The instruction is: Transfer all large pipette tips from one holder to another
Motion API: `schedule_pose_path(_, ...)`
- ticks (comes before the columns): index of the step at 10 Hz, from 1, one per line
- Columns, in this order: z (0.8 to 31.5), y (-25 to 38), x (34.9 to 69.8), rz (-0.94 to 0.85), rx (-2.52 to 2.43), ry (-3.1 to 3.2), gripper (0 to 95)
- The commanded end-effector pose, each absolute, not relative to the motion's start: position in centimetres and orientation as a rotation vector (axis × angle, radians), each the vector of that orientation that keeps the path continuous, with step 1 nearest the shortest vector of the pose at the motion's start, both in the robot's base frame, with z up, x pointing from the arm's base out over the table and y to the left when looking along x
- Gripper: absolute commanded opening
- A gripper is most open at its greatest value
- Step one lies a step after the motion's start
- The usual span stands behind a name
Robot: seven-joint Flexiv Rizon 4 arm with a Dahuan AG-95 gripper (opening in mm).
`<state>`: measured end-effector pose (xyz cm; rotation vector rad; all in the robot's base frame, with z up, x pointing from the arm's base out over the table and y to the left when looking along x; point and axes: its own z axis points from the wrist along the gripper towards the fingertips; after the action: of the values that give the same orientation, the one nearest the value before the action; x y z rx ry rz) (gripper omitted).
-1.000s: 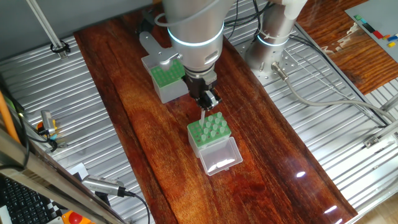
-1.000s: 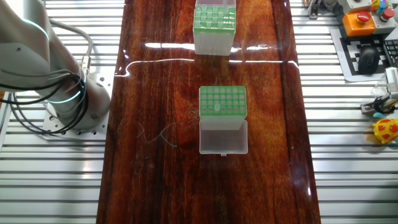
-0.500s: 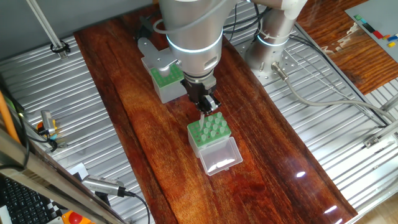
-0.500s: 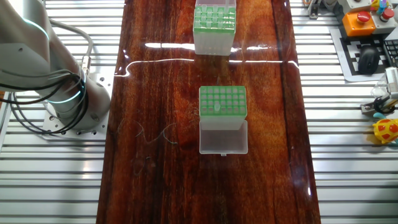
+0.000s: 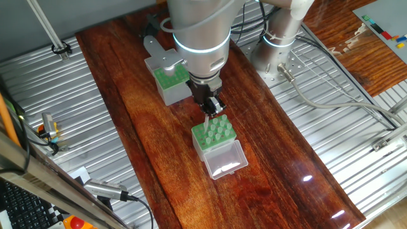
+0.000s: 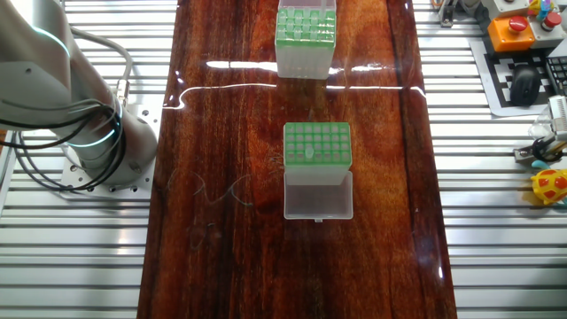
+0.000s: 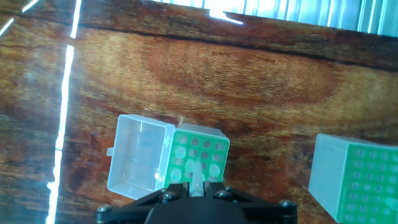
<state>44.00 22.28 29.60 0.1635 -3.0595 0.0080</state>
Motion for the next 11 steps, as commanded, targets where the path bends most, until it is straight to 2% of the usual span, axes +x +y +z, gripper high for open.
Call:
schedule_pose_path(1, 30.0, 18.7, 43.2, 0.031, 0.345, -3.049, 0.0)
schedule_pose_path(3, 29.9, 14.7, 42.0, 0.062, 0.486, -3.027, 0.0)
schedule_pose_path(5, 29.8, 14.0, 41.7, -0.015, 0.476, -3.039, 0.0)
schedule_pose_path(9, 29.8, 14.0, 41.7, 0.040, 0.324, -3.062, 0.0)
schedule_pose_path(11, 29.9, 10.9, 41.2, 0.056, 0.401, -3.047, 0.0)
